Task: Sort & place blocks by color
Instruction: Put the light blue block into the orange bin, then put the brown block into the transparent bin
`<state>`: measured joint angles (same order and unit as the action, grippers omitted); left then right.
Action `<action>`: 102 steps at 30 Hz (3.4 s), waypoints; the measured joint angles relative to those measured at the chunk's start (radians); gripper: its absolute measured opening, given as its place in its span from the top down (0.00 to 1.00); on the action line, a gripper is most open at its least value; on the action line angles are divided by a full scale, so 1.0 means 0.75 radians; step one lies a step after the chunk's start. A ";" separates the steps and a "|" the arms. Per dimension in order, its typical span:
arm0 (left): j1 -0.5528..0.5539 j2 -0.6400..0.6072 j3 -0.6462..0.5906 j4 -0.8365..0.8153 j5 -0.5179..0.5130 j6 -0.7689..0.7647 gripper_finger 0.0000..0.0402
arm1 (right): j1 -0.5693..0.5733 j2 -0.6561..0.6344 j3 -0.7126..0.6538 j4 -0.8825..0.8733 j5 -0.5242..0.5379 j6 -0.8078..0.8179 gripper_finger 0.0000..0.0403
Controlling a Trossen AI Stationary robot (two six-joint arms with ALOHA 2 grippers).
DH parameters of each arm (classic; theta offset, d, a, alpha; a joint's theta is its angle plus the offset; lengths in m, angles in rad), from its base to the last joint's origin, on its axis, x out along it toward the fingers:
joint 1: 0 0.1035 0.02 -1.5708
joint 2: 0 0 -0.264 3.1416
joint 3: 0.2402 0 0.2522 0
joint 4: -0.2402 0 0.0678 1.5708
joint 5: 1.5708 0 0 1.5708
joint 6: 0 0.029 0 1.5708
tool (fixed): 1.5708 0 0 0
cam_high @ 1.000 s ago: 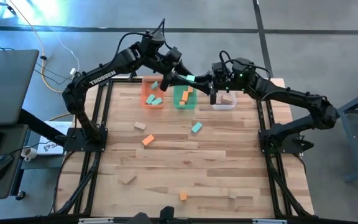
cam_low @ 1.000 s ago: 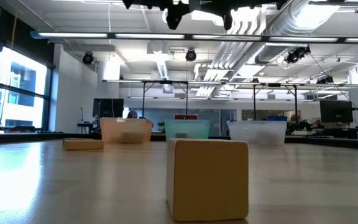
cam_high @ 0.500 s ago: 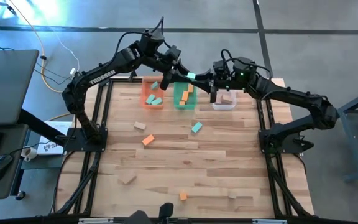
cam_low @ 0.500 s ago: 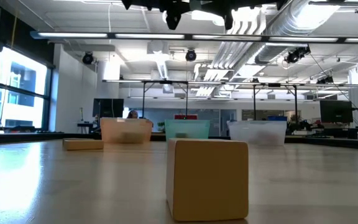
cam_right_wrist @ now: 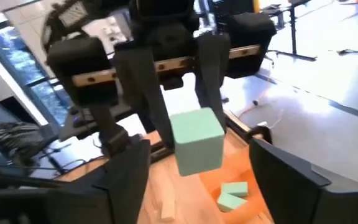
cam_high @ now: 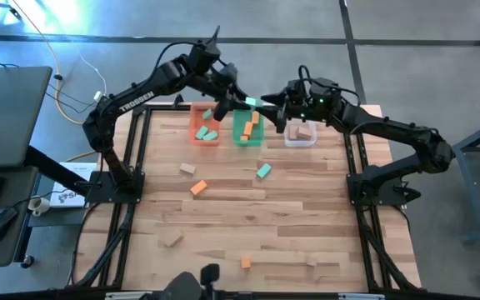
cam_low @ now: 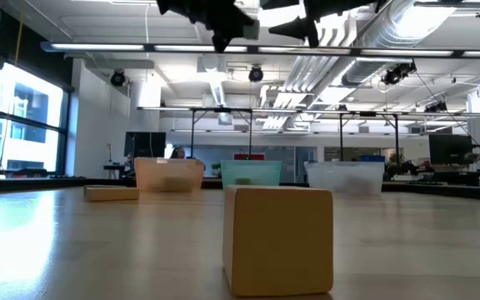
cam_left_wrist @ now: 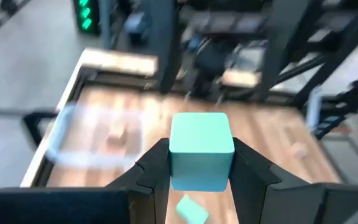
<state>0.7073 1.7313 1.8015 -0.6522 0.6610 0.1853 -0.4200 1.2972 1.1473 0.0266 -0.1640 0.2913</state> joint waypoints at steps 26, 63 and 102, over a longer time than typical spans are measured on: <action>0.219 0.075 -0.378 -0.328 -0.550 0.029 0.75 | -0.007 0.000 0.000 -0.072 0.005 -0.005 0.31; 0.271 0.074 -0.580 -0.148 -0.699 -0.059 0.72 | -0.006 -0.001 0.000 -0.072 -0.001 0.000 0.31; 0.269 0.074 -0.479 -0.202 -0.768 -0.033 0.42 | -0.006 -0.001 0.000 -0.131 0.055 -0.005 0.31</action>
<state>0.9092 1.7866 1.4426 -0.8039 0.0853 0.1604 -0.4244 1.2964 1.1473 -0.0714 -0.1226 0.2878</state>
